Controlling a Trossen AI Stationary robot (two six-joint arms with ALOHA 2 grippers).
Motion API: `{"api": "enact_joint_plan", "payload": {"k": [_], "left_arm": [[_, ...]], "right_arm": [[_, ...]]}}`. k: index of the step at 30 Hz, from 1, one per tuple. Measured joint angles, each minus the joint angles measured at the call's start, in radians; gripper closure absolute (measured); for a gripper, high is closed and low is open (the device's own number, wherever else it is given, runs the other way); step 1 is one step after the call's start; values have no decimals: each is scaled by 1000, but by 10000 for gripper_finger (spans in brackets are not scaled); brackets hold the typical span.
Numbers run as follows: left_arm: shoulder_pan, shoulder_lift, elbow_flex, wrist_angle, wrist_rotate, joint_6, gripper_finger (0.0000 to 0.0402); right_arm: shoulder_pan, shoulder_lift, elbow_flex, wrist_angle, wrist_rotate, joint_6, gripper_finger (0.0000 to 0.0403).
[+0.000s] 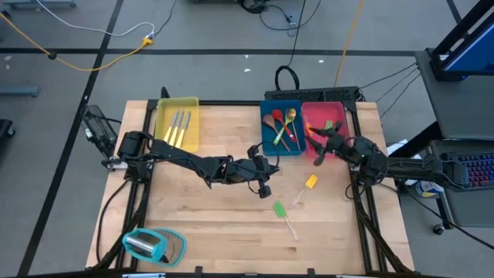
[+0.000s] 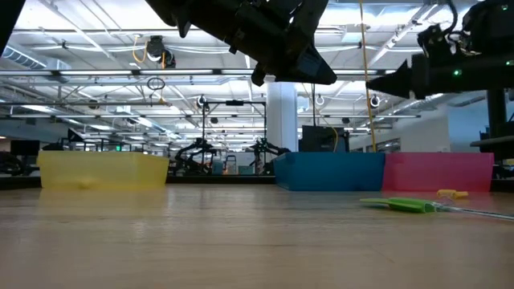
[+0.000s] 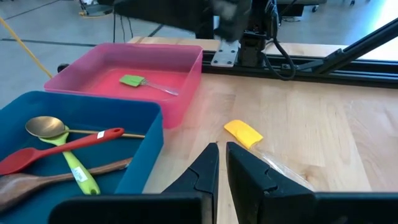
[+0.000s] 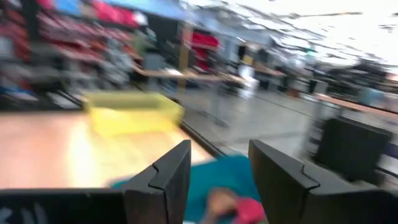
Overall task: Pick & Place Kitchen Items
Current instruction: Put the yellow spatula into the pink bin
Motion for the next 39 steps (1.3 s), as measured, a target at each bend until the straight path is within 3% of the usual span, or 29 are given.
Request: {"api": "enact_joint_plan", "payload": {"k": [12, 17, 22, 31, 39], "left_arm": [[0, 0, 0, -1, 51, -11, 366], [0, 0, 0, -6, 52, -25, 366], [0, 0, 0, -32, 52, -26, 366], [-8, 0, 0, -103, 169, -28, 366], [-30, 0, 0, -140, 230, -28, 366]], "right_arm": [[11, 0, 0, 59, -557, 232, 247], [95, 0, 0, 56, -663, 310, 251], [223, 17, 0, 67, -628, 317, 252], [472, 128, 0, 70, -339, 316, 254], [617, 291, 8, 137, -108, 338, 255]]}}
